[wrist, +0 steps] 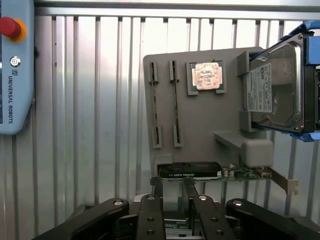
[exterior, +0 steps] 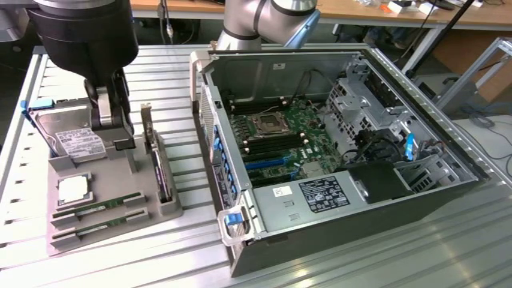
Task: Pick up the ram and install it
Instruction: 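Pick up the ram and move it above insertion slot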
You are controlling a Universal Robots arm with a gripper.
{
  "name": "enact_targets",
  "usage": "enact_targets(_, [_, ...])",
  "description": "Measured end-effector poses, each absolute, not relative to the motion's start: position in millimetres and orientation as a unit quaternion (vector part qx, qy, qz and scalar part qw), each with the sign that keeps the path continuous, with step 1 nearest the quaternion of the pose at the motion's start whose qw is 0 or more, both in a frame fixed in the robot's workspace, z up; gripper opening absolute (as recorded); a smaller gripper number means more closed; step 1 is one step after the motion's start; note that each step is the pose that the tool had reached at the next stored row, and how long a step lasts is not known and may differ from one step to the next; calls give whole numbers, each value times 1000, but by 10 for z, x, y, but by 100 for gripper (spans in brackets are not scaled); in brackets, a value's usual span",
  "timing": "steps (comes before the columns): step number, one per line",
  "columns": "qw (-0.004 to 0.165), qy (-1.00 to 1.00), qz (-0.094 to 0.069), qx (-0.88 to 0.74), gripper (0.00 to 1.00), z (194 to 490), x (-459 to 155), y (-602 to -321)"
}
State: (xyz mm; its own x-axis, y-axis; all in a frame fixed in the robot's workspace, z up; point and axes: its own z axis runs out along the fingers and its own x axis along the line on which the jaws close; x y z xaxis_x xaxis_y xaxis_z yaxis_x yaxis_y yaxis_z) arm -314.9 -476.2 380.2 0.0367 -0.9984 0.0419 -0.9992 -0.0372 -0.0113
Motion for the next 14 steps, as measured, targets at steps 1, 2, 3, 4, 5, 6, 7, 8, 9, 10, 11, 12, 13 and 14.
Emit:
enact_targets(1, [10,-694,19,720,30,3793,-3149,-4762])
enact_targets(2, [10,-694,19,720,30,3783,-3149,-4762])
enact_targets(3, [11,-694,19,720,30,3774,-3149,-4762])
enact_targets(4, [10,-694,19,720,30,3769,-3149,-4762])
enact_targets(5, [11,-694,19,720,30,3757,-3149,-4762])
enact_targets(6, [10,-694,19,720,30,3747,-3149,-4762])
enact_targets(7, [10,-694,19,720,30,3734,-3149,-4762])
enact_targets(8, [11,-694,19,720,30,3721,-3149,-4762])
enact_targets(9, [10,-694,19,720,30,3708,-3149,-4762])
enact_targets(10, [10,-694,19,720,30,3701,-3149,-4762])
enact_targets(11, [10,-694,19,720,30,3691,-3149,-4762])
enact_targets(12, [10,-694,19,720,30,3679,-3149,-4762])
enact_targets(13, [10,-694,19,720,30,3671,-3148,-4762])
enact_targets(14, [10,-694,19,720,30,3664,-3149,-4762])
